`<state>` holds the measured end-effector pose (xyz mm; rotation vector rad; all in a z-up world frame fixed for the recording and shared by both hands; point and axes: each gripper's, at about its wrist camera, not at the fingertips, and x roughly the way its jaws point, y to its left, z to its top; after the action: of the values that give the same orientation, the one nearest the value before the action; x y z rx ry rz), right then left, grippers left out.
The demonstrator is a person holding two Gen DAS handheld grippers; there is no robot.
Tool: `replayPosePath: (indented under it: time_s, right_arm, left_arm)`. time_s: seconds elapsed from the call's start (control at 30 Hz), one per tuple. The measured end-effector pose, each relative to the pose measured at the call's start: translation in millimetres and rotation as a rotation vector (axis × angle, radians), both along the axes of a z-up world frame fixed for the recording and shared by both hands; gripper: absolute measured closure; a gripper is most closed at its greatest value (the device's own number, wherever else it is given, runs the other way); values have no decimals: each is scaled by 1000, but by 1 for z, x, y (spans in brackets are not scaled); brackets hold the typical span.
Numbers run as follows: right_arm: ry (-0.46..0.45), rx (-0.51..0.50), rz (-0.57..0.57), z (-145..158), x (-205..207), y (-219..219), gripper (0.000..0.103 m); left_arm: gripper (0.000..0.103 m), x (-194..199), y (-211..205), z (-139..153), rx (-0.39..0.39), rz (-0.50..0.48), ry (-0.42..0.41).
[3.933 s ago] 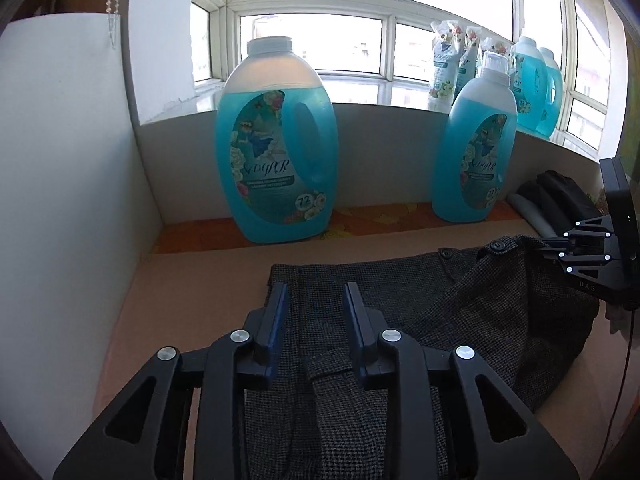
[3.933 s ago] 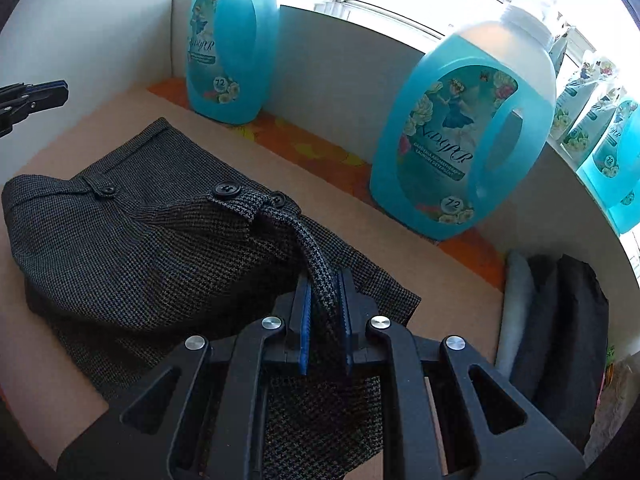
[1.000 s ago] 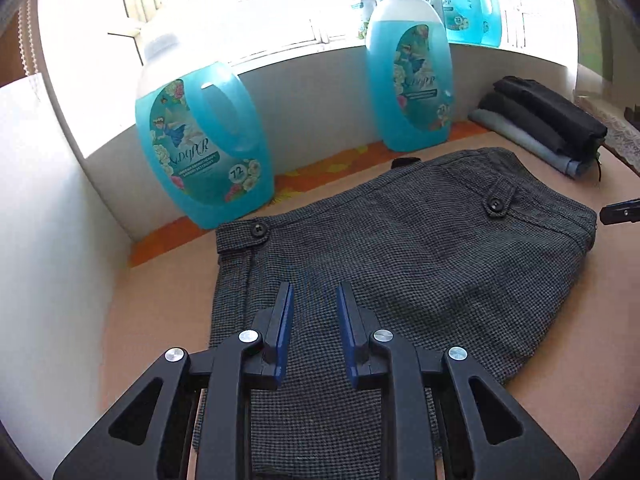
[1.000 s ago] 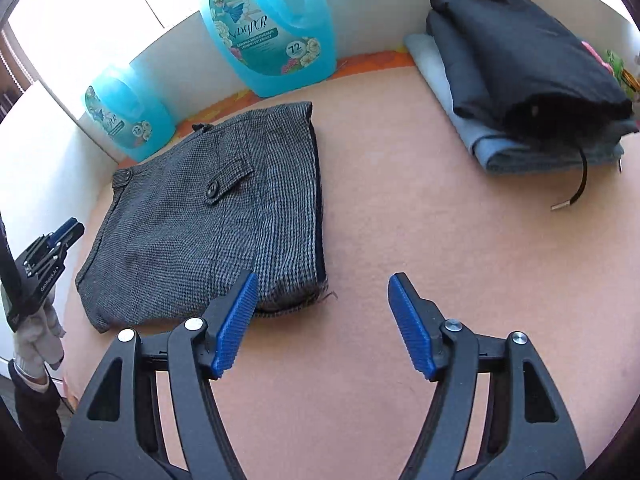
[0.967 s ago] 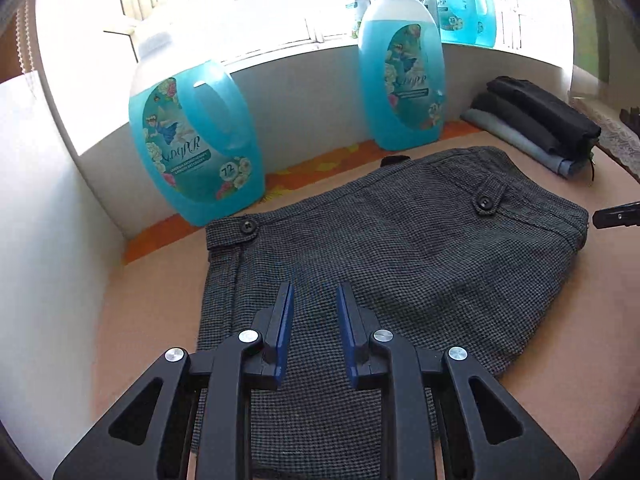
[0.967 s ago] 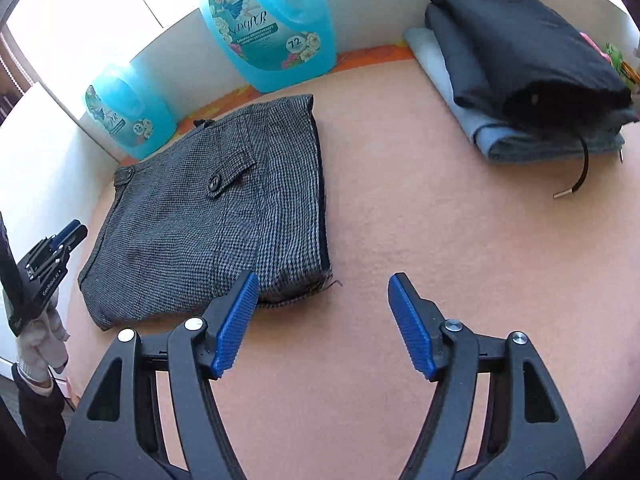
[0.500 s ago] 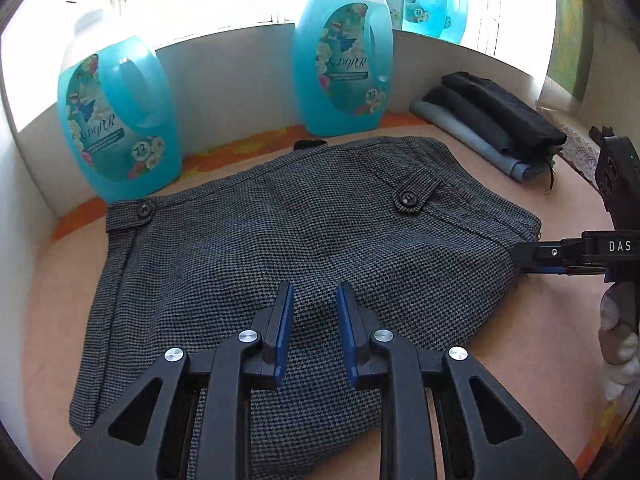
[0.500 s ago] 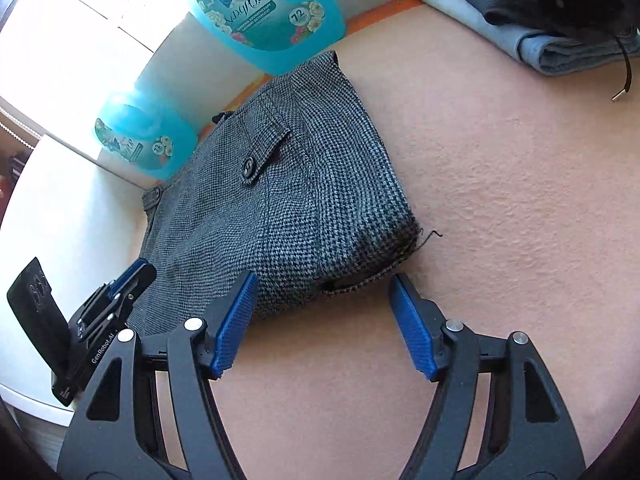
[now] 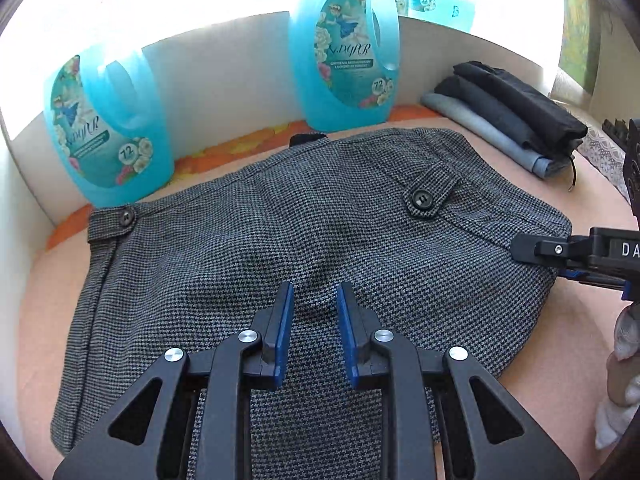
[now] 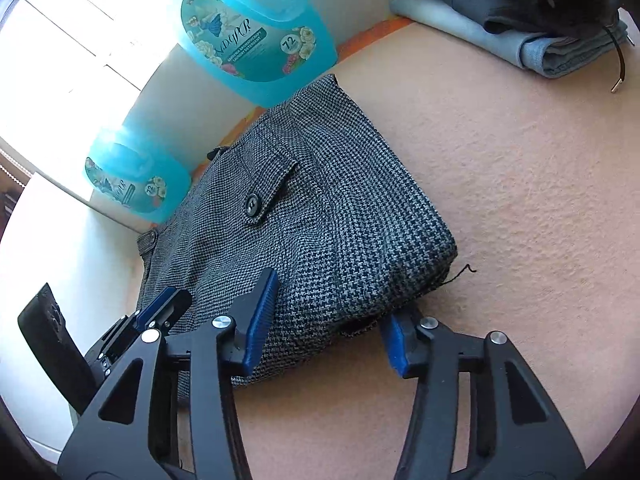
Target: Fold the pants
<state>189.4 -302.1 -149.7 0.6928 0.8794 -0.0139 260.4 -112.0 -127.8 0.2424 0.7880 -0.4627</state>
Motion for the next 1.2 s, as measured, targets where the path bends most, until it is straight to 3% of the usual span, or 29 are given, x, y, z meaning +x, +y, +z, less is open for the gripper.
replayPosePath:
  time_s: [0.13,0.3,0.43,0.6,0.77,0.93,1.2]
  right_arm:
    - [-37,-32,9,12,-3,1,72]
    - [-86,-124,35,33,-2,14,76]
    - [-99,-164,51,43,0,19,78]
    - [-120,-191,66,54,2,27,79]
    - [-164,-254,84,70,2,45,84]
    - [-210,-321,126,90,6,71,86]
    - [-293,-443,253,118,12,136,87]
  left_arm:
    - [83,6,-9,-13,12,-7,29]
    - [83,10,-4,-20,-10,-2,56]
    - [83,3,18,-12,-71,15,85]
    - [82,-18,60,-1,-85,62,83]
    - [82,-27,86,-14,-67,87,127]
    - [82,-25,101,-21,-136,100,161]
    - [82,-42,168,18,-234,217,52]
